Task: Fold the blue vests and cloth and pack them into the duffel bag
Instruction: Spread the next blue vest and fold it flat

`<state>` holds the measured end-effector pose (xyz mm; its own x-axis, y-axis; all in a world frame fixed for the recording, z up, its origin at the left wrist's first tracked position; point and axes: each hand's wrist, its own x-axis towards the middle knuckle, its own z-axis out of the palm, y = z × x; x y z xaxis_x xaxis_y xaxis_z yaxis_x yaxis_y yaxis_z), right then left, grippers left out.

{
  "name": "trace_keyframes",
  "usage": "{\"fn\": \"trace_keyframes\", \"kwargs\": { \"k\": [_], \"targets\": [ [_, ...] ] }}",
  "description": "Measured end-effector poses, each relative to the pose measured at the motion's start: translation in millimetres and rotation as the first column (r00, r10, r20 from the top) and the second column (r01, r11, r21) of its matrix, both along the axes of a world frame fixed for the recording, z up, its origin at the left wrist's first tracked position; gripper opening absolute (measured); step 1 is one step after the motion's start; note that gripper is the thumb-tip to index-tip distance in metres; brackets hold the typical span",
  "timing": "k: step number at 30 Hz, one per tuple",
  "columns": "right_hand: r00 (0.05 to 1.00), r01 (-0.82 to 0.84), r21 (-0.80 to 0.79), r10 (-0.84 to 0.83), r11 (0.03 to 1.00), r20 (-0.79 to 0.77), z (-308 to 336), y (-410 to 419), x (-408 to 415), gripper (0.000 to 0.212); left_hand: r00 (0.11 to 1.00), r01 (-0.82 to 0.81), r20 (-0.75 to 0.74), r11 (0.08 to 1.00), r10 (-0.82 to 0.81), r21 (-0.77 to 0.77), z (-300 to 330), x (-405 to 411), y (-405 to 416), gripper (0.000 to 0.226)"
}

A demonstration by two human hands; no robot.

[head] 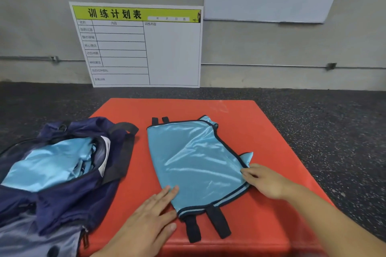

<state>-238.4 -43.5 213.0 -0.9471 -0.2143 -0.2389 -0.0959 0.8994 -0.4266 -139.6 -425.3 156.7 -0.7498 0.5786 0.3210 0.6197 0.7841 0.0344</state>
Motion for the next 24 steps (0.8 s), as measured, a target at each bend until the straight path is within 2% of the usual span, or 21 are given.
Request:
{"fn": "trace_keyframes", "kwargs": {
  "k": [4,8,13,14,16,17,19,20,22,24],
  "targets": [
    [1.000,0.003,-0.038,-0.003,0.999,0.004,6,16,22,0.031,0.999,0.034,-0.042,0.999,-0.035,-0.008,-7,-3,-1,0.024],
    [0.998,0.025,-0.109,-0.018,0.994,0.066,13,30,44,0.027,1.000,0.025,0.010,0.998,-0.026,0.057,-7,-1,-7,0.043],
    [0.958,0.082,-0.326,0.016,0.942,0.287,20,40,77,0.022,0.997,0.003,0.079,0.996,-0.010,0.085,-6,6,-23,0.034],
    [0.947,0.076,-0.347,0.041,0.935,0.319,20,42,83,0.023,0.997,0.001,0.081,0.995,-0.010,0.101,-5,8,-28,0.033],
    [0.937,0.058,-0.404,0.090,0.913,0.339,21,49,95,0.040,0.998,-0.004,0.069,0.993,-0.004,0.118,-4,13,-36,0.033],
    [0.949,0.025,-0.401,0.105,0.916,0.298,22,51,101,0.040,0.998,-0.010,0.066,0.993,0.002,0.117,-2,16,-38,0.036],
    [0.986,-0.068,-0.339,0.114,0.938,0.118,19,56,111,0.019,0.996,-0.025,0.085,0.993,0.015,0.118,0,22,-42,0.046],
    [0.993,-0.100,-0.284,0.112,0.953,0.023,16,59,117,0.016,0.995,-0.027,0.098,0.992,0.015,0.121,0,25,-44,0.048],
    [0.979,-0.171,-0.149,0.152,0.974,-0.133,11,60,128,0.017,0.992,-0.017,0.126,0.991,0.000,0.130,0,28,-48,0.048],
    [0.947,-0.246,-0.036,0.232,0.969,-0.223,5,58,138,0.021,0.991,-0.004,0.134,0.994,-0.012,0.113,1,30,-51,0.042]
  ]
}}
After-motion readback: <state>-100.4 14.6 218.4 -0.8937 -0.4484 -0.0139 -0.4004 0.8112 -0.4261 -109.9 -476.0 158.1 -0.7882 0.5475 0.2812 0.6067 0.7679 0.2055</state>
